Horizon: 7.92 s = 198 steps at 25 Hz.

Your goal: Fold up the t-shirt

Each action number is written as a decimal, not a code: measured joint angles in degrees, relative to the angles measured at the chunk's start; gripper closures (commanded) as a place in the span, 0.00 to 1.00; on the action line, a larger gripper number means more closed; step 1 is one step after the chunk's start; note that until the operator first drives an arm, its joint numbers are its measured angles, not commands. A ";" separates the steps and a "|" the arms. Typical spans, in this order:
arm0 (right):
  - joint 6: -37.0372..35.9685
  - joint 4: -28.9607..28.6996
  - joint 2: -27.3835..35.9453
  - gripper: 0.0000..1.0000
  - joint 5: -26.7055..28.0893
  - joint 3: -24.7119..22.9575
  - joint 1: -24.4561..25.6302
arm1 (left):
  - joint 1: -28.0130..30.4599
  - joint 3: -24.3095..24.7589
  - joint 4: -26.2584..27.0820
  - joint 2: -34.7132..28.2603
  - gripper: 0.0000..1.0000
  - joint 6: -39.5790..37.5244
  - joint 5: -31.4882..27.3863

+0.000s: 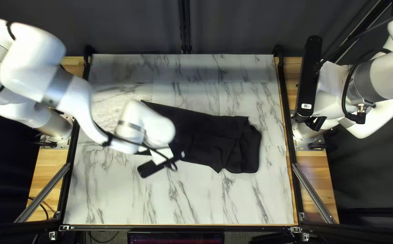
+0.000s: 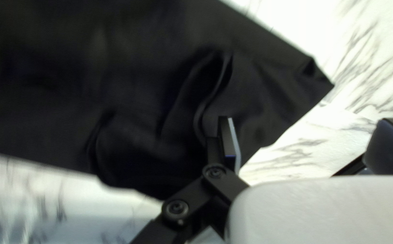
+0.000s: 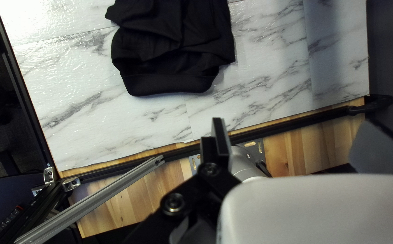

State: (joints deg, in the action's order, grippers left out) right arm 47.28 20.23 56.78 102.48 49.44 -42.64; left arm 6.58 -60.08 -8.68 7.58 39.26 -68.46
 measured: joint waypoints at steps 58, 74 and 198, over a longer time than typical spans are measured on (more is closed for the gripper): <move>0.00 0.00 0.00 0.00 0.00 0.00 0.00 | -13.22 -11.56 -10.52 17.21 0.00 -11.27 12.38; 0.00 0.00 0.00 0.00 0.00 0.00 0.00 | -5.26 3.89 -10.78 -0.67 0.00 -15.06 8.43; 5.61 63.80 -66.30 0.00 -87.90 1.41 45.79 | -11.89 4.78 -0.48 -61.84 0.00 -2.91 -29.48</move>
State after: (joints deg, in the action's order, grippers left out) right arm 52.89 84.03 -9.52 14.58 50.84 3.15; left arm -5.31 -55.29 -9.16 -54.26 36.35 -97.94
